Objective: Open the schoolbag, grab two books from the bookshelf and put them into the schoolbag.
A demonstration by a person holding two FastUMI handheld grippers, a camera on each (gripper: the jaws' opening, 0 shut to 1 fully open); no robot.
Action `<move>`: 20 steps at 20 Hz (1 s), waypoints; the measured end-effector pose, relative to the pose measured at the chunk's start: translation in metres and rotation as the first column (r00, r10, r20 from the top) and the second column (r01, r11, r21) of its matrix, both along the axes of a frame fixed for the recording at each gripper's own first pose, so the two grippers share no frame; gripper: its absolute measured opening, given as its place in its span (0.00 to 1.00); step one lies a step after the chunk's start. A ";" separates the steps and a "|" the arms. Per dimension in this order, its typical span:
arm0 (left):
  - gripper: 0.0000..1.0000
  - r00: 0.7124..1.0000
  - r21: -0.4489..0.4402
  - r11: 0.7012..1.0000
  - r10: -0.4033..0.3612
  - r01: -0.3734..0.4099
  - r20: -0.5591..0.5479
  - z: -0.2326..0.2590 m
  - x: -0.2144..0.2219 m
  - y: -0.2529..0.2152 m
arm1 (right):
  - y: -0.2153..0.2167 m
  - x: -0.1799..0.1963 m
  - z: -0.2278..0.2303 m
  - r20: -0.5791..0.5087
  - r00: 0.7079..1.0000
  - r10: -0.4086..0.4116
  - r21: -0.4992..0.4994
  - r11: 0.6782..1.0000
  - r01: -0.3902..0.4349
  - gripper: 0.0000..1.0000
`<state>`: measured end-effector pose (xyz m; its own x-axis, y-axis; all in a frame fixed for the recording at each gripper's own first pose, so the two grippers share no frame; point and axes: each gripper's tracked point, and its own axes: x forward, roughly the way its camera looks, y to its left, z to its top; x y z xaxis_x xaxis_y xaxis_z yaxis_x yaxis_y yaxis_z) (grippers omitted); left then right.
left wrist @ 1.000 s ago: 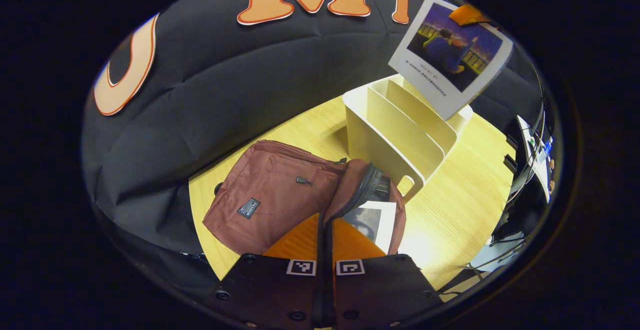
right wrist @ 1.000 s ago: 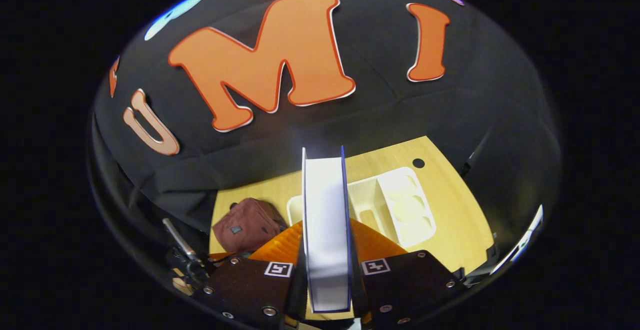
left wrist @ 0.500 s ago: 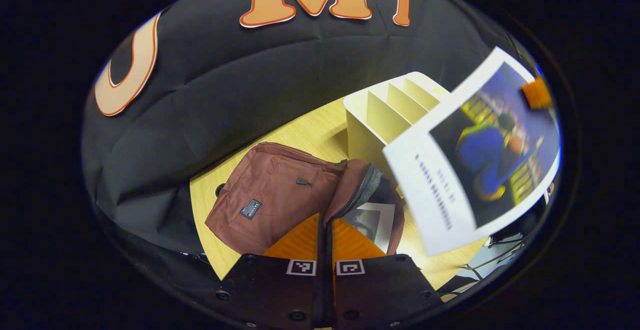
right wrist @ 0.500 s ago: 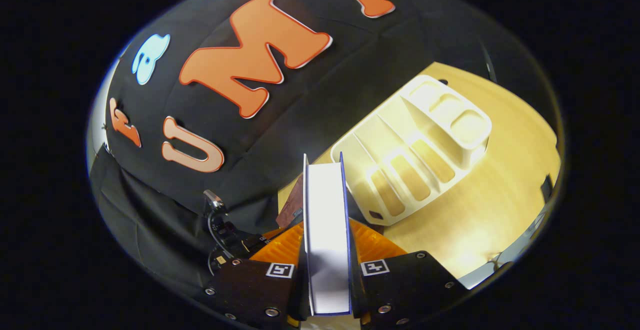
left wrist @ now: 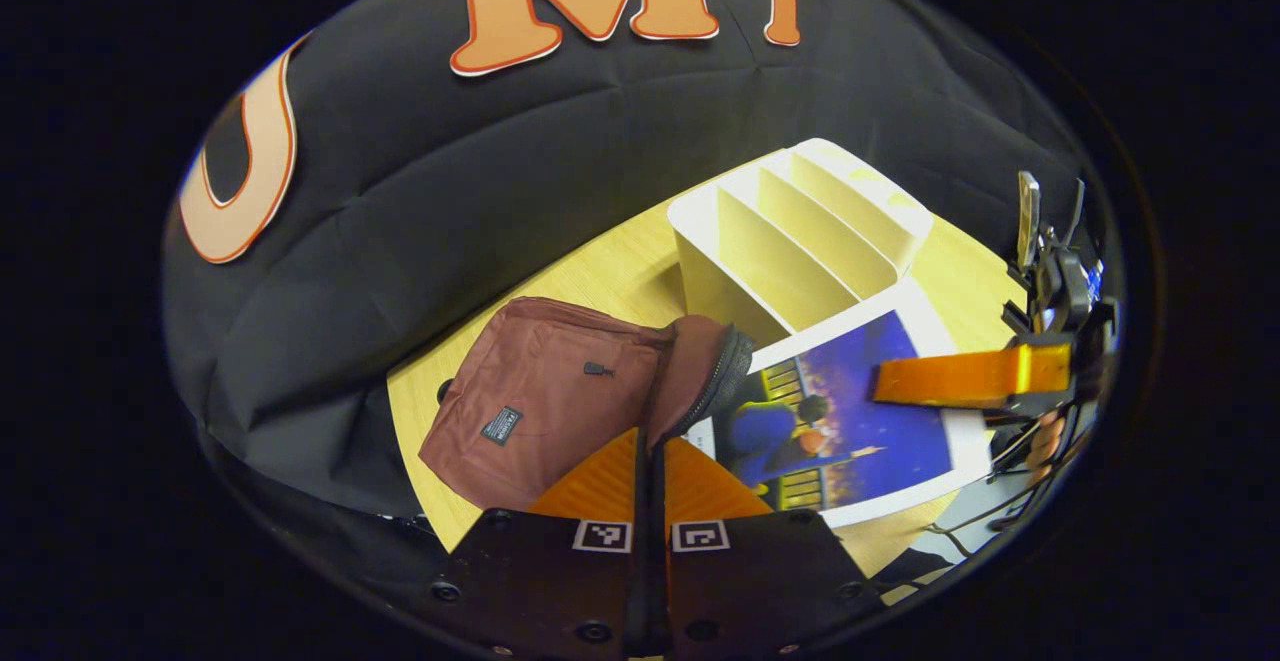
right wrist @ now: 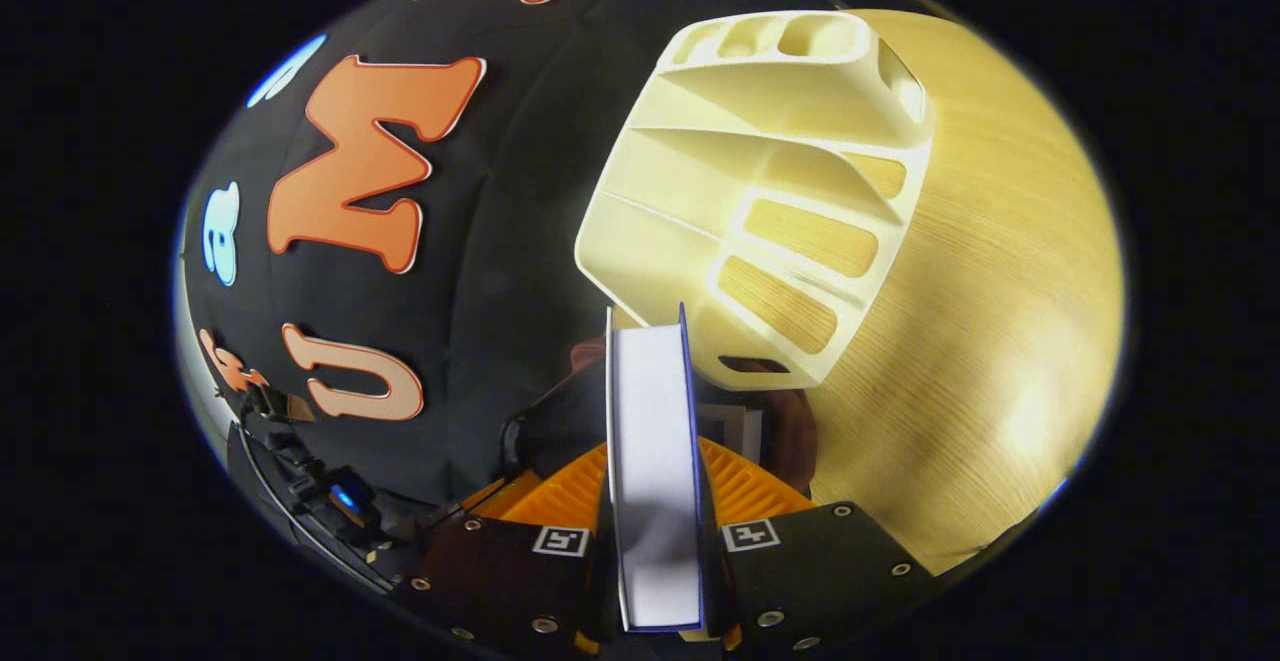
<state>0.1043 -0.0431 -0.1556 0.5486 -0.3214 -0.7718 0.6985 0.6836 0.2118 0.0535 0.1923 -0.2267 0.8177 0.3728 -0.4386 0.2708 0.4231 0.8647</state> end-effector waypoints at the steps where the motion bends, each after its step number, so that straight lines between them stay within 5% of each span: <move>1: 0.01 1.000 0.004 1.000 -0.006 0.006 0.001 0.000 -0.002 -0.002 | 0.010 0.005 -0.001 0.013 1.000 -0.022 0.045 0.999 0.021 0.34; 12: 0.01 0.989 0.074 0.991 -0.120 0.114 0.081 0.014 -0.017 -0.022 | 0.078 0.061 -0.022 0.035 0.996 -0.086 0.049 0.995 0.084 0.34; 16: 0.01 0.990 0.066 0.992 -0.112 0.106 0.088 0.012 -0.015 -0.019 | 0.087 0.053 -0.036 -0.025 0.998 -0.064 0.025 0.998 0.064 0.36; 20: 0.01 0.993 0.037 0.995 -0.092 0.090 0.067 0.005 -0.016 -0.017 | 0.092 0.035 -0.064 -0.163 0.987 -0.010 -0.022 1.000 0.007 0.50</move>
